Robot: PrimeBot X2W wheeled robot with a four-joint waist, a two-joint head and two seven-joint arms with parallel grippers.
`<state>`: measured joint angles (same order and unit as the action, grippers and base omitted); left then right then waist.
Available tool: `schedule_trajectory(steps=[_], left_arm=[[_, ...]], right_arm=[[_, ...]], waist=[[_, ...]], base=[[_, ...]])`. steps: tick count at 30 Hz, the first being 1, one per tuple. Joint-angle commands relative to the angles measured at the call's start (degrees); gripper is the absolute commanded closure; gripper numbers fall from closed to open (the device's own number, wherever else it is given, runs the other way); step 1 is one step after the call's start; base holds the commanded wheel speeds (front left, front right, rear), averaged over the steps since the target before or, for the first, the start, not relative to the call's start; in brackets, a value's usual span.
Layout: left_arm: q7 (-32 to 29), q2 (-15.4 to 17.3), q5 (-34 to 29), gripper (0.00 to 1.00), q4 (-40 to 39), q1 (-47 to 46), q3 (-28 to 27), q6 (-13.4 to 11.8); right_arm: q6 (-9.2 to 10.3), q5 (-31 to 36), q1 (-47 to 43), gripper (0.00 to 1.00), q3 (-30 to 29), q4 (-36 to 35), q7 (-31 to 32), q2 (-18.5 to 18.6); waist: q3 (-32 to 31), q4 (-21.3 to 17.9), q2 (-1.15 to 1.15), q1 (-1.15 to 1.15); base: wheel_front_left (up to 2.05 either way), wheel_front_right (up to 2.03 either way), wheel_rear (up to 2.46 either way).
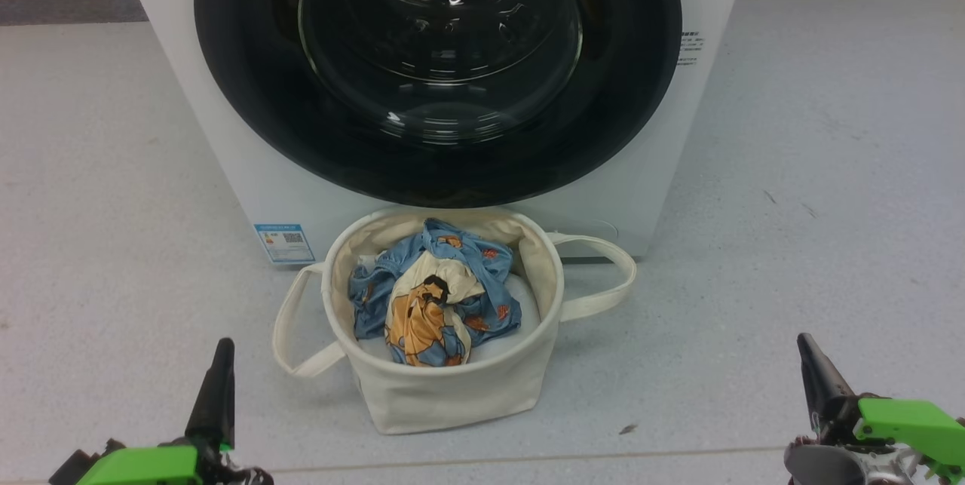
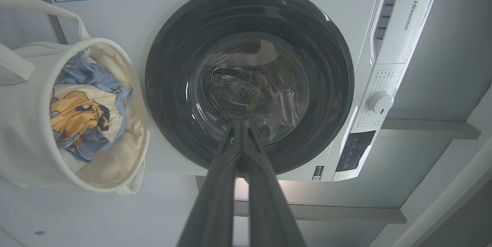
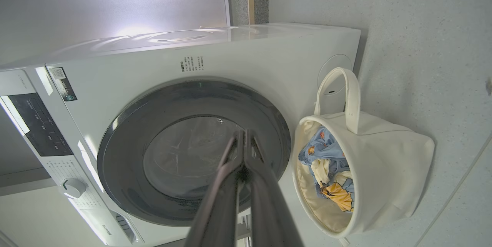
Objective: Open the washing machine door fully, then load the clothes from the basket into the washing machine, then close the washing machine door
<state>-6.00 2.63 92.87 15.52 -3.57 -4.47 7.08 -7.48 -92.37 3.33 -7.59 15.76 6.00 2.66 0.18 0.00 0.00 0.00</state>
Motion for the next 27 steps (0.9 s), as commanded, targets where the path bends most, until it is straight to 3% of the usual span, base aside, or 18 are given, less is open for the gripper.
schedule_trajectory(steps=[1,27], left_arm=[[-0.4,0.4,-0.6,1.0,-1.5,-2.6,-2.0,0.4],[-0.5,0.3,-0.7,1.0,-1.5,-2.6,-2.0,0.4]], right_arm=[[-0.01,0.2,2.9,1.0,1.1,-1.7,0.5,0.3],[-0.01,0.2,2.9,1.0,1.0,-1.7,0.5,0.2]], waist=[[0.0,0.0,0.0,0.0],[0.0,0.0,0.0,0.0]], base=[[0.0,0.0,0.0],[0.0,0.0,0.0]])
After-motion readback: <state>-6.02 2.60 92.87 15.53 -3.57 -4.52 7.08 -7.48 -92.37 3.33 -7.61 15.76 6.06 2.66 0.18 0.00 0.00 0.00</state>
